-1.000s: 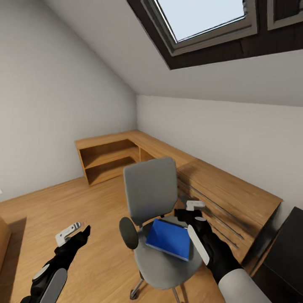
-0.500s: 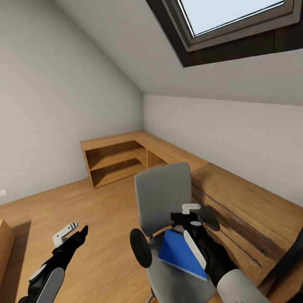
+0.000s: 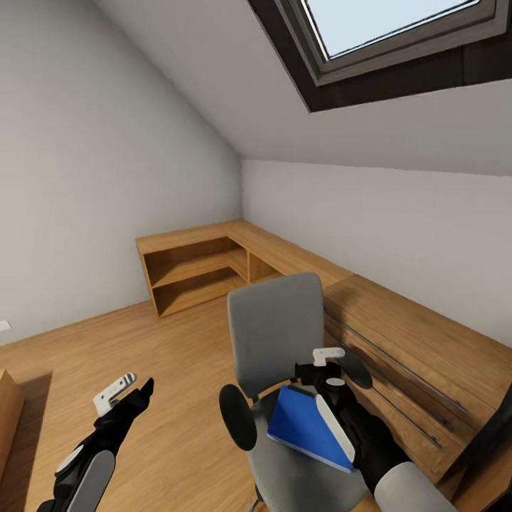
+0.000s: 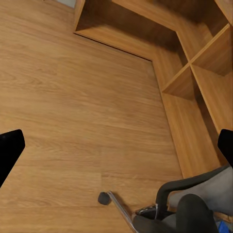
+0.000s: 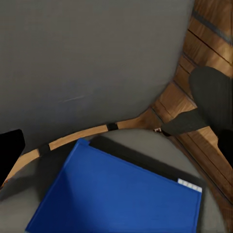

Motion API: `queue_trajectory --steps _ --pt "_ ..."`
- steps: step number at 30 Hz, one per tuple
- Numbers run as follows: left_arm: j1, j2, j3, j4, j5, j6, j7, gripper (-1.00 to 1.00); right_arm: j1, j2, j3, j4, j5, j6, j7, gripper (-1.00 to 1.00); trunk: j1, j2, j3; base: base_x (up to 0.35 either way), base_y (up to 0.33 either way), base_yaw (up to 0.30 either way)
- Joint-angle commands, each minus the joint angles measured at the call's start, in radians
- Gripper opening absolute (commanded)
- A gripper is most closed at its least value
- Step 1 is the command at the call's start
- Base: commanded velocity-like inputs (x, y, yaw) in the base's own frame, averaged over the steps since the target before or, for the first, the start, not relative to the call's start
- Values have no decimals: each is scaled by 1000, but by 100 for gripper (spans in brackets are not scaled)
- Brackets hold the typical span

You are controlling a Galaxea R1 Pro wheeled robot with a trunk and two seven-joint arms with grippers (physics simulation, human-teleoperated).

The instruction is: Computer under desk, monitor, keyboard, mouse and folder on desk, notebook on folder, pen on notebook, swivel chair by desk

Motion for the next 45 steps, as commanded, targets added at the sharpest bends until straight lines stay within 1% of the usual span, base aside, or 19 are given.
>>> queue_trajectory --steps 1,5,27,33,45 --pt "-1 0 0 -2 8 4 6 100 -1 -1 3 -7 -11 3 -10 100 4 -8 -4 0 0 0" --pt "-1 0 0 -2 7 4 6 100 0 -3 3 -27 -10 3 -9 100 19 -36 -17 0 0 0" --pt "-1 0 1 -3 7 4 6 100 0 -3 1 -16 -10 -2 -10 100 104 -190 -86 0 0 0" --pt "-1 1 1 -3 6 4 6 100 0 -3 -21 -8 -11 -11 -9 100 127 -232 -105 0 0 0" --pt "0 1 1 -3 6 4 6 100 0 3 -27 4 -11 -15 -9 100 173 -316 -142 0 0 0"
